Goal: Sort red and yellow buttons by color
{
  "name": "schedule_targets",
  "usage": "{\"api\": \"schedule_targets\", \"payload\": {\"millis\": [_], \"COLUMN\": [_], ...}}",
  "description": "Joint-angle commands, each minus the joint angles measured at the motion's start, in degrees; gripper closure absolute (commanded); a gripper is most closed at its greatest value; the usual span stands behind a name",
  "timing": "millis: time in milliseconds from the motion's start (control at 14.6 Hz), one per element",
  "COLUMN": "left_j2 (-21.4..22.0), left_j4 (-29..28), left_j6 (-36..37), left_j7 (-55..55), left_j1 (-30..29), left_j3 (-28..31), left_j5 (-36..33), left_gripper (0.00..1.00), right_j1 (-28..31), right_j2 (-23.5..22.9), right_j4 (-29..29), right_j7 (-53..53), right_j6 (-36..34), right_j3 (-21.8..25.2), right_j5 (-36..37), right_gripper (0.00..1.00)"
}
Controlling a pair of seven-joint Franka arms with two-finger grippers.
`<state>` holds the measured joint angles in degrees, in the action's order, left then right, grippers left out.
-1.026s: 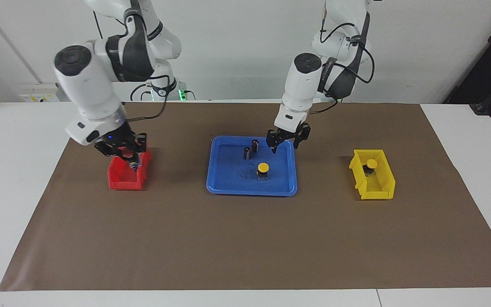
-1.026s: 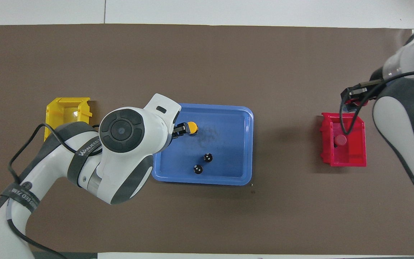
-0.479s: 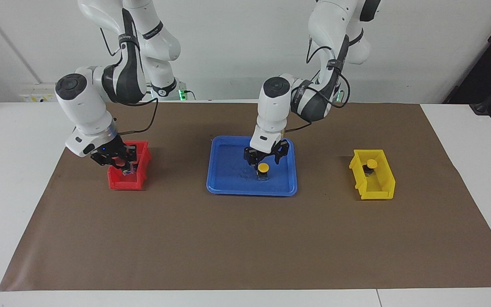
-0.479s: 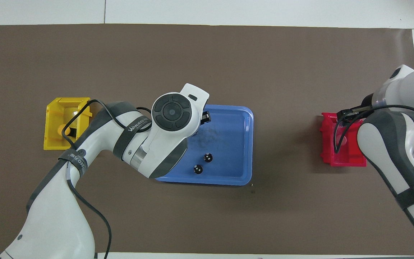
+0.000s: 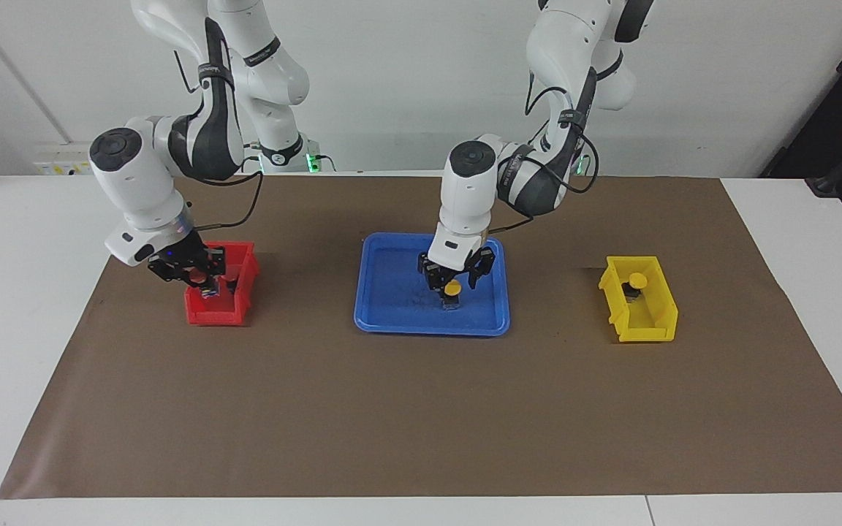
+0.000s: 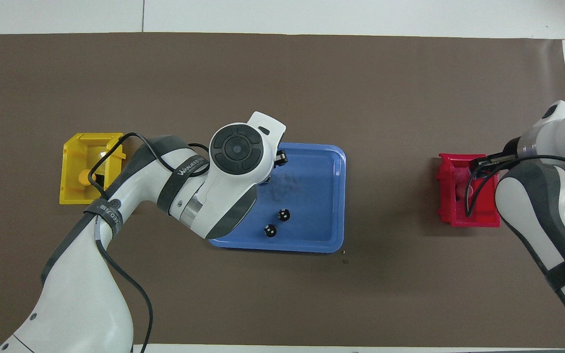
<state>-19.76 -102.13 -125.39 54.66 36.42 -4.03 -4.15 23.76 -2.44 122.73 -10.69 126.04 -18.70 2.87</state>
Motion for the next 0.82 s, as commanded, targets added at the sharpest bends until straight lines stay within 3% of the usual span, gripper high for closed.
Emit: {"api": "schedule_targets", "payload": {"millis": [0,274,410,684,752], "left_j2": [-0.36,-0.19,-0.19,-0.01,0.51], "left_j4": [0.44,0.0,0.09,5.25,6.84], "left_j6": [0.59,1.2,1.38,8.64,11.55], "left_j7": [1.41,1.5,3.86,4.14,3.88], "left_j1": [1.02,1.2,1.55,1.03,0.59], "left_j3": [0.69,0.69,0.69,0.69,0.87], "left_j5": [-1.57,-1.57,-1.57,-1.13,-1.13], "left_gripper": [0.36,0.46,0.98,0.98,0.98], "right_j1": [0.5,0.5,0.85,0.76,0.68], "right_j2": [0.51,-0.46,-2.48,-3.36,-3.36], "right_j4": [2.34,2.51,2.43,2.51,2.51], "right_j7": [-1.08,-0.99,-1.17,-1.34,-1.35], "right_j6": [2.36,4.21,4.3,5.44,5.45], "right_j3": [-0.55,-0.55,-0.46,-0.46,-0.46], "right_j5": [-0.93,-0.93,-0.93,-0.93,-0.93], "right_gripper": [0.88,0.88,0.88,0.87,0.78]}}
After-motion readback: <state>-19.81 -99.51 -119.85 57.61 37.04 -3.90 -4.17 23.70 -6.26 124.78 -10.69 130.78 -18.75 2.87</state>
